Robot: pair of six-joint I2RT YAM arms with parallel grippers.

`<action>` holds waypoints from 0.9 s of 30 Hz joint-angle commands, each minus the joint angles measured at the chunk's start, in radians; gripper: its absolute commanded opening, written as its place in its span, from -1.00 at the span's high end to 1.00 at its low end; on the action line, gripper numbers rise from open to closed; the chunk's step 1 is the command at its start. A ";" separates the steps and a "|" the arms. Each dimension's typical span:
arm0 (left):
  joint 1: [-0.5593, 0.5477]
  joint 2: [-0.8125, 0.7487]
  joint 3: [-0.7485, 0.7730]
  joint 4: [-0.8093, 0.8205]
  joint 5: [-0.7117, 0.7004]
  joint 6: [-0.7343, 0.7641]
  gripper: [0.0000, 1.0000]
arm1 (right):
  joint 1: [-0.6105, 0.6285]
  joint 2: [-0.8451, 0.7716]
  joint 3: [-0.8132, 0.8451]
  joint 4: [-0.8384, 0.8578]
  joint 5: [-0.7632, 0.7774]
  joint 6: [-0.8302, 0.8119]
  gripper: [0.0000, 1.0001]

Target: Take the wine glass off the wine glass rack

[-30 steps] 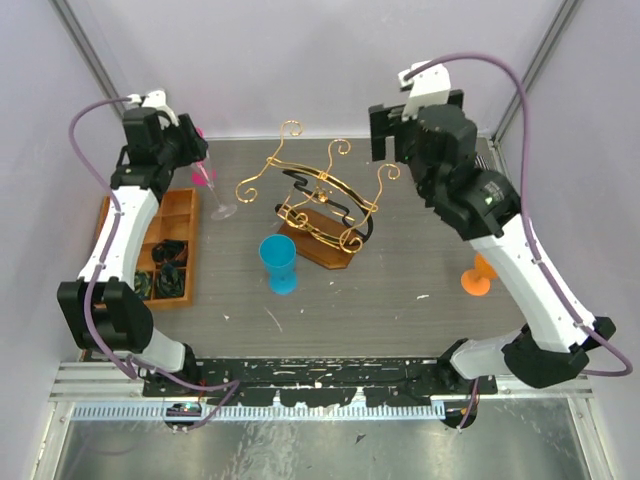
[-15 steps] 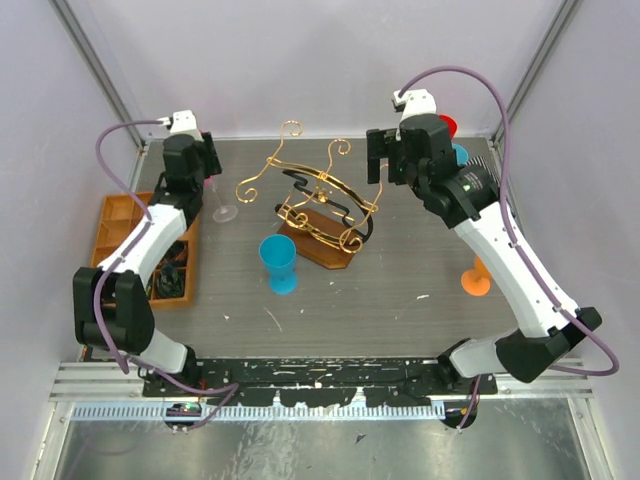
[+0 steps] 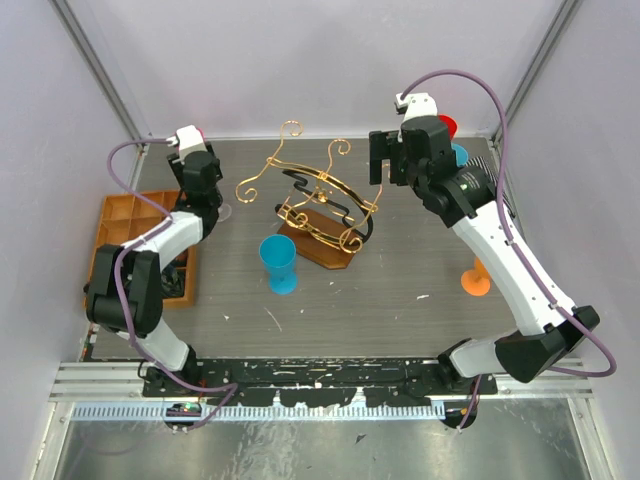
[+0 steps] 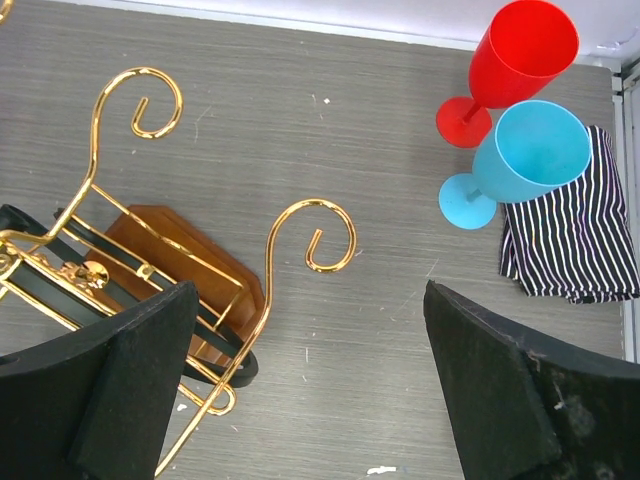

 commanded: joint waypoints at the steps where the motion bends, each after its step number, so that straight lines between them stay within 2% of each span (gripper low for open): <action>1: -0.009 0.034 -0.016 0.200 -0.102 -0.001 0.10 | -0.013 -0.022 -0.003 0.058 -0.009 0.014 -1.00; 8: -0.016 0.089 0.003 0.221 -0.106 0.025 -0.05 | -0.022 -0.011 0.014 0.059 -0.010 0.014 -1.00; 13: -0.022 0.092 -0.013 0.235 -0.115 0.025 -0.41 | -0.026 -0.013 0.007 0.059 -0.014 0.012 -1.00; 16: -0.034 0.087 -0.021 0.239 -0.129 0.032 -0.77 | -0.028 -0.012 0.008 0.058 -0.016 0.010 -1.00; 20: -0.046 0.076 -0.030 0.239 -0.136 0.041 -0.97 | -0.030 -0.013 0.009 0.058 -0.015 0.010 -1.00; 27: -0.065 -0.019 -0.078 0.185 -0.170 0.023 -0.97 | -0.039 -0.010 0.043 0.038 -0.046 0.026 -1.00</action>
